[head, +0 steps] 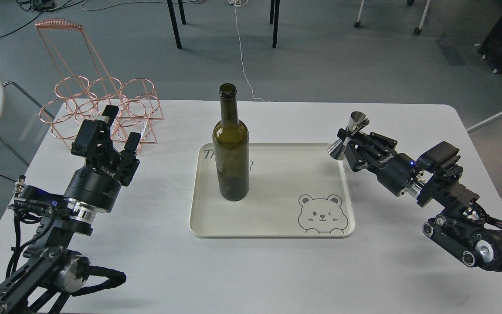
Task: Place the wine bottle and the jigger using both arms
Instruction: 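Carry the jigger off the tray and set it on the table, then open the right gripper and withdraw it from the jigger, then reach the left gripper to the wine bottle neck and grasp it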
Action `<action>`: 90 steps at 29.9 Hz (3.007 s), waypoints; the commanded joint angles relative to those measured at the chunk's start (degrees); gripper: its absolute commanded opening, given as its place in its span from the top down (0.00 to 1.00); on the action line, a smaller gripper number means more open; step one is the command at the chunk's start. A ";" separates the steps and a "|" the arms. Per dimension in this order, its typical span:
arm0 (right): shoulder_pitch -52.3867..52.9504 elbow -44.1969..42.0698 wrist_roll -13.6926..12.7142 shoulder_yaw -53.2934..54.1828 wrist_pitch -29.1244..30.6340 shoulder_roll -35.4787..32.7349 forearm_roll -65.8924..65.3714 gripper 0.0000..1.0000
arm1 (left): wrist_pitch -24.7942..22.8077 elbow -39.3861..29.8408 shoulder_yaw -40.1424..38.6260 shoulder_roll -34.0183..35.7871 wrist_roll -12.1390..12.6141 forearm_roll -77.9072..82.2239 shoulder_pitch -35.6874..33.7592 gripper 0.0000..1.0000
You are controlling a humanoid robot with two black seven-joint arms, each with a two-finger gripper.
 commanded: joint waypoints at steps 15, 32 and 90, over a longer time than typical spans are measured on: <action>-5.41 -10.47 0.00 -0.31 0.00 -5.52 8.74 0.75 | 0.00 0.00 -0.01 0.13 0.00 0.00 -0.44 0.02; -6.38 -11.62 0.00 -3.12 0.00 -3.94 8.74 0.71 | 0.00 0.00 0.08 0.13 0.00 0.00 -0.62 0.02; -5.05 34.35 0.00 -4.88 34.76 -21.08 90.65 0.01 | -0.44 -9.30 0.96 17.69 -1.19 31.00 -3.51 0.02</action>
